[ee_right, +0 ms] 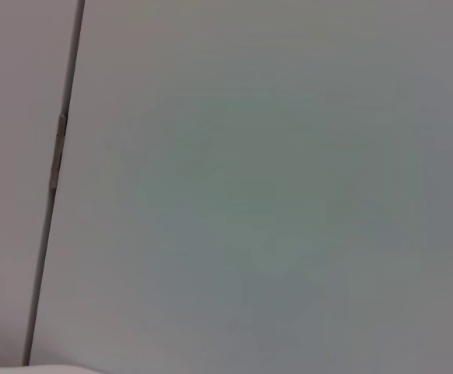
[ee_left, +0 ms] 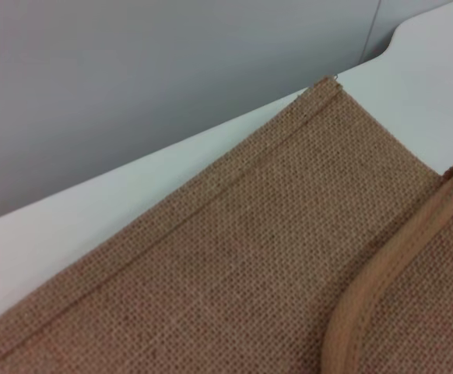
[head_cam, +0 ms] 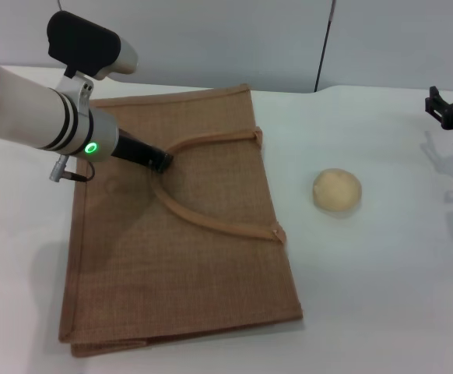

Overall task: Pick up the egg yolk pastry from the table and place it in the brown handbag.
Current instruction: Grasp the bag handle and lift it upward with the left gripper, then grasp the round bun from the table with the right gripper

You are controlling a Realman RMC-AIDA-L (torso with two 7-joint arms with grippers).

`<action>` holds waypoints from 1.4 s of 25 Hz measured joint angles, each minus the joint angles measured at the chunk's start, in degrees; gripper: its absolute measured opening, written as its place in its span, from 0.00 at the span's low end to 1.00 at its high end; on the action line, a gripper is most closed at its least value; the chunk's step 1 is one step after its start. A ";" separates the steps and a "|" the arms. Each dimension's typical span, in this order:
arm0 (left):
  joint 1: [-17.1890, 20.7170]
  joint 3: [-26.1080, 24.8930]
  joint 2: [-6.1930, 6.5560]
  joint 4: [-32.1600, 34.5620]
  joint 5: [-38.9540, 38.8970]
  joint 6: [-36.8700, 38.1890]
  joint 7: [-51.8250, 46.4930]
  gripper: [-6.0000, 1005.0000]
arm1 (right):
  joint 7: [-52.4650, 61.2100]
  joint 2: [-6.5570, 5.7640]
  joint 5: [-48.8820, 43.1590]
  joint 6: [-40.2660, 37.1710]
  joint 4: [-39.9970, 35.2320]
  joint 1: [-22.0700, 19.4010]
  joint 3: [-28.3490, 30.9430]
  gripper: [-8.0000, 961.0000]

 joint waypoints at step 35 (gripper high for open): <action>5.41 -13.35 0.07 60.41 1.58 -38.84 -3.90 0.13 | -6.40 -1.52 -0.60 -9.29 -15.81 -3.61 0.48 0.93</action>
